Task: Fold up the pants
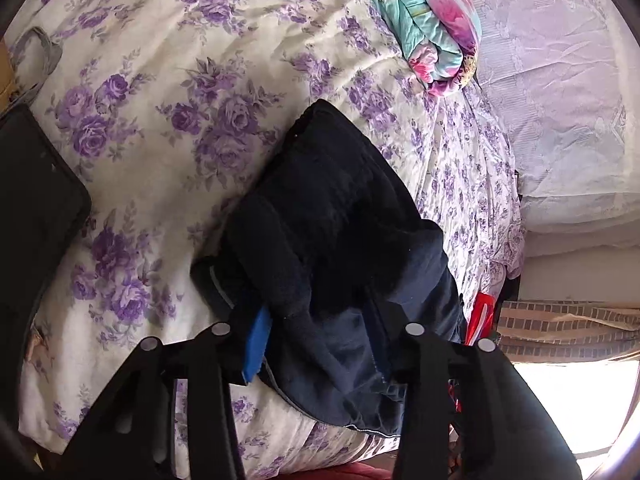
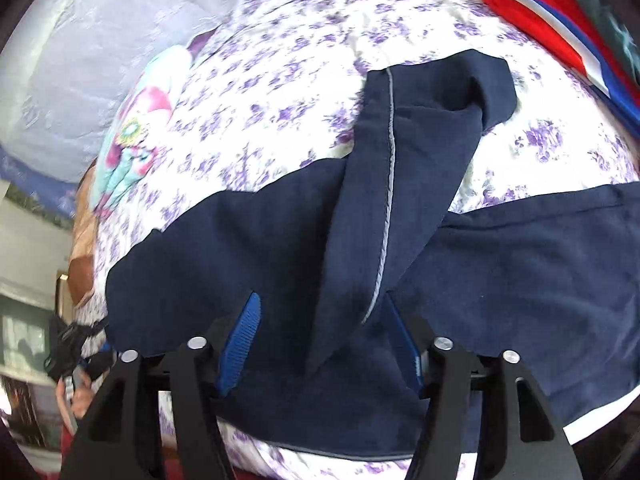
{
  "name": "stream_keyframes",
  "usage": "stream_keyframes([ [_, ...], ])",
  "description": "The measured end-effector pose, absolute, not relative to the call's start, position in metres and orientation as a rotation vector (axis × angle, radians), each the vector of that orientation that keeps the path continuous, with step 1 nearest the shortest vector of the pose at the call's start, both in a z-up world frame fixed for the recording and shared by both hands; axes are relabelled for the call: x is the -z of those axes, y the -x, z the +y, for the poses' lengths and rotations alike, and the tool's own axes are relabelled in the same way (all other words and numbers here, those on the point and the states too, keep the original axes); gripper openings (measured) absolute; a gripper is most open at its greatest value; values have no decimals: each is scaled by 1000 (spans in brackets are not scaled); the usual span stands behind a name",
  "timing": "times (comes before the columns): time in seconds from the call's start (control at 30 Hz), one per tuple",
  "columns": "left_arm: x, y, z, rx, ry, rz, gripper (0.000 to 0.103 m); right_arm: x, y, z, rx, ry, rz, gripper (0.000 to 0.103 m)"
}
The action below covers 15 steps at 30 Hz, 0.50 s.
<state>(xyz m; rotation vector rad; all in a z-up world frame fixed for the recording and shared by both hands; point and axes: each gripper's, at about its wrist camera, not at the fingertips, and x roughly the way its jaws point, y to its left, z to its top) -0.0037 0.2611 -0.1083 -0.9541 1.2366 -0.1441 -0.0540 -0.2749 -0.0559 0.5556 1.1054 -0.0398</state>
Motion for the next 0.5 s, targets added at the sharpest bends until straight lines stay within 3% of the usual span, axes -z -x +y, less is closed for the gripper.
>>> stream_keyframes([
  [0.03, 107, 4, 260, 143, 941, 1236, 40, 58, 50, -270, 88, -520, 1115, 75],
  [0.13, 104, 4, 261, 149, 927, 1233, 37, 74, 40, -266, 138, -468, 1145, 72],
  [0.17, 103, 4, 262, 149, 924, 1233, 34, 81, 41, -271, 137, -510, 1136, 42],
  [0.2, 103, 3, 263, 151, 921, 1234, 32, 87, 44, -281, 130, -575, 1128, 25],
  [0.23, 101, 1, 264, 155, 918, 1233, 28, 89, 47, -289, 122, -652, 1107, 14],
  [0.27, 98, -1, 265, 160, 916, 1228, 25, 84, 52, -297, 109, -710, 1068, 9],
  [0.37, 75, -5, 265, 228, 891, 1186, 17, 45, 71, -305, 62, -698, 945, 9],
  [0.5, 52, 9, 256, 312, 789, 1178, 17, 11, 110, -315, 56, -640, 910, 8],
])
